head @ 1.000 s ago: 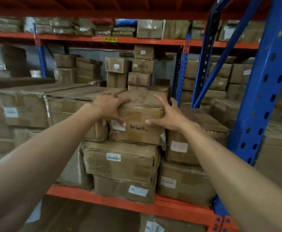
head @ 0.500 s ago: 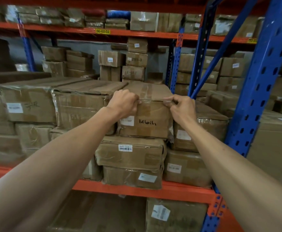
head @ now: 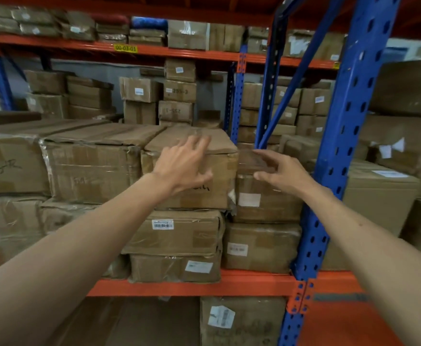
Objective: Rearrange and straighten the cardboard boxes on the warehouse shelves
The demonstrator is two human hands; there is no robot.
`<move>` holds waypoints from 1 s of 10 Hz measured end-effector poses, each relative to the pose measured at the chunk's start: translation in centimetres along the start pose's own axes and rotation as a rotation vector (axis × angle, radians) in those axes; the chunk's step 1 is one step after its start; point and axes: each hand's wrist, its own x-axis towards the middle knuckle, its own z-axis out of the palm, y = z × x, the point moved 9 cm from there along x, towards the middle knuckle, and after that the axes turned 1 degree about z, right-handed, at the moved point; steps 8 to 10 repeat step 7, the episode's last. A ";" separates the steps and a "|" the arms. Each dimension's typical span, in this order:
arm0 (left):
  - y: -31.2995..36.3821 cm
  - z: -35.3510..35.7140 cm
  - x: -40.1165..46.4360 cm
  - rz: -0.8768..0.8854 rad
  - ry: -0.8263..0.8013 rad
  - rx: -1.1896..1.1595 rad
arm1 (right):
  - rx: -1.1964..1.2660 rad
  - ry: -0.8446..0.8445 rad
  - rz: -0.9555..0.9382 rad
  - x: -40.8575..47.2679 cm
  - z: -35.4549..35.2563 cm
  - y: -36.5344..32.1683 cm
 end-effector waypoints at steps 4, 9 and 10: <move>13.4 13.9 4.8 0.112 -0.530 0.330 | -0.647 -0.339 0.103 -1.4 1.4 10.1; 16.6 10.4 -2.8 0.019 -0.439 -0.026 | -0.210 -0.140 0.014 -5.8 0.5 9.2; 16.6 10.4 -2.8 0.019 -0.439 -0.026 | -0.210 -0.140 0.014 -5.8 0.5 9.2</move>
